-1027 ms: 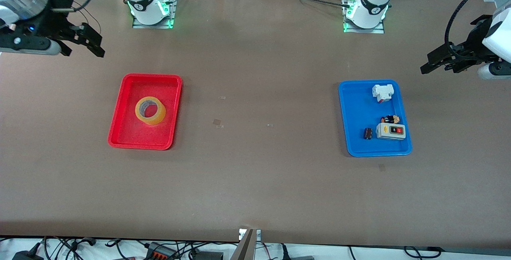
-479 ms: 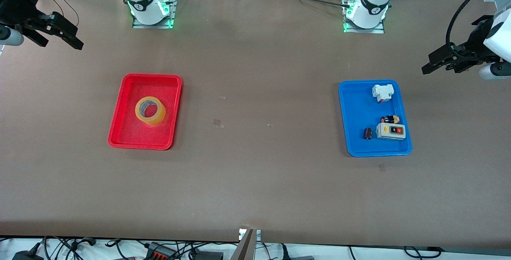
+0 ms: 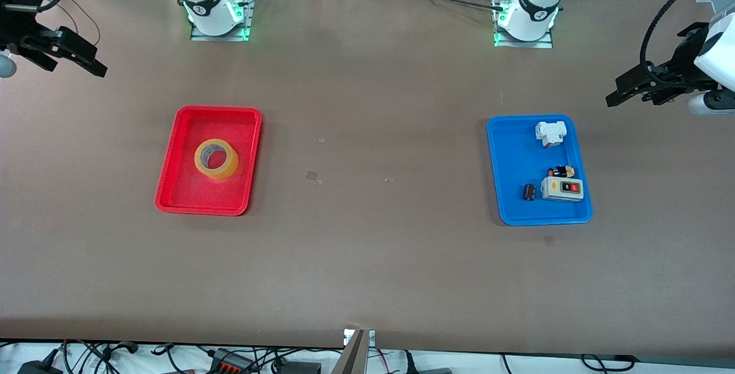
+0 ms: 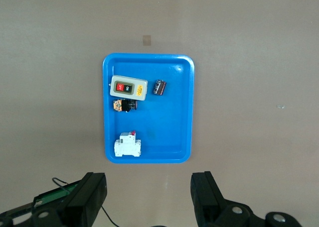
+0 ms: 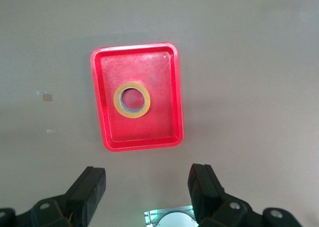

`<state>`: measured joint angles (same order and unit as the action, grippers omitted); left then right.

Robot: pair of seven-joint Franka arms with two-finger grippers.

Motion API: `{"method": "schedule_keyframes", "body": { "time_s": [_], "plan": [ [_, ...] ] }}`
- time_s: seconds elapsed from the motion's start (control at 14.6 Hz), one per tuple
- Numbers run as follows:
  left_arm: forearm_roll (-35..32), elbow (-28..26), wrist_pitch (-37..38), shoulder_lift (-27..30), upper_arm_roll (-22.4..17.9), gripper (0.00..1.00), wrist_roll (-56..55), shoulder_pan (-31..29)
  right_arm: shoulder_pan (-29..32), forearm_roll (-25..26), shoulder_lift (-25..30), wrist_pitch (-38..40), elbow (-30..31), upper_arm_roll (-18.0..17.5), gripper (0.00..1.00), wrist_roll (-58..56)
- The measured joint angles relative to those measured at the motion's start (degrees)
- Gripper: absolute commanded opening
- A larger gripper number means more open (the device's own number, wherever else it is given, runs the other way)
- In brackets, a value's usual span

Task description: Place and move tape with both arms

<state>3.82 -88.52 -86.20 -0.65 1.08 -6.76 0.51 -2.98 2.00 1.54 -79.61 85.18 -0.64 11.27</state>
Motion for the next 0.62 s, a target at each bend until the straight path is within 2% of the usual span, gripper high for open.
{"method": "schedule_keyframes", "body": {
  "time_s": [0.62],
  "plan": [
    [0.0, -0.1, 0.0, 0.0, 0.0, 1.00, 0.0, 0.0, 0.1, -0.9, -0.7, -0.3, 0.7, 0.2, 0.99, -1.0]
  ]
}}
